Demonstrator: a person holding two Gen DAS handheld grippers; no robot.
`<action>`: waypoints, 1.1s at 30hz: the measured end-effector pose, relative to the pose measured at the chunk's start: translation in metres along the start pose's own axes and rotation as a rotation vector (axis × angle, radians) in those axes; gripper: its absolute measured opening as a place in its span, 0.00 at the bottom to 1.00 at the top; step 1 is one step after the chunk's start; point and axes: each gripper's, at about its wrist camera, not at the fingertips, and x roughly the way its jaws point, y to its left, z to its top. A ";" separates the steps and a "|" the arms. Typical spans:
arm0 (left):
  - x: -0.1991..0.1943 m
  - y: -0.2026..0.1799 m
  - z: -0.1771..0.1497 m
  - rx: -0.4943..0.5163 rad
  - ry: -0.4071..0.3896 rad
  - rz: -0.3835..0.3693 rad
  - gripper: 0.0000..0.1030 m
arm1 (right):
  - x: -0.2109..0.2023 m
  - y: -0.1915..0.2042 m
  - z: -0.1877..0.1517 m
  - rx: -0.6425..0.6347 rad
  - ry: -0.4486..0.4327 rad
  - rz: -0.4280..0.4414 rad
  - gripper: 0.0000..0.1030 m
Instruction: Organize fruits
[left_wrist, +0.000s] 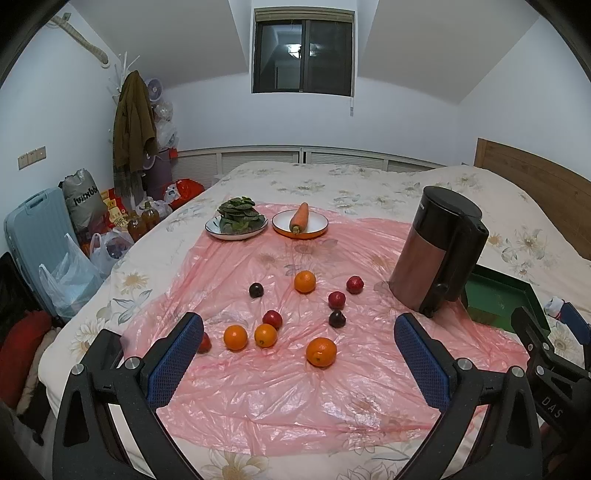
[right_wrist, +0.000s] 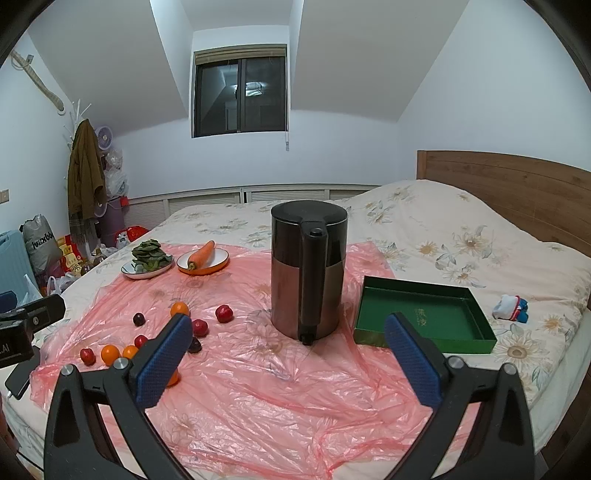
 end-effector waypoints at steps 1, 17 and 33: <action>0.000 0.000 0.000 0.000 0.001 0.000 0.99 | 0.000 0.000 0.000 0.000 0.000 0.000 1.00; 0.001 0.003 -0.003 -0.008 0.015 0.002 0.99 | 0.001 0.000 -0.002 0.002 0.003 0.000 1.00; 0.003 0.002 -0.003 -0.016 0.031 -0.007 0.99 | 0.001 0.000 -0.002 0.004 0.006 0.000 1.00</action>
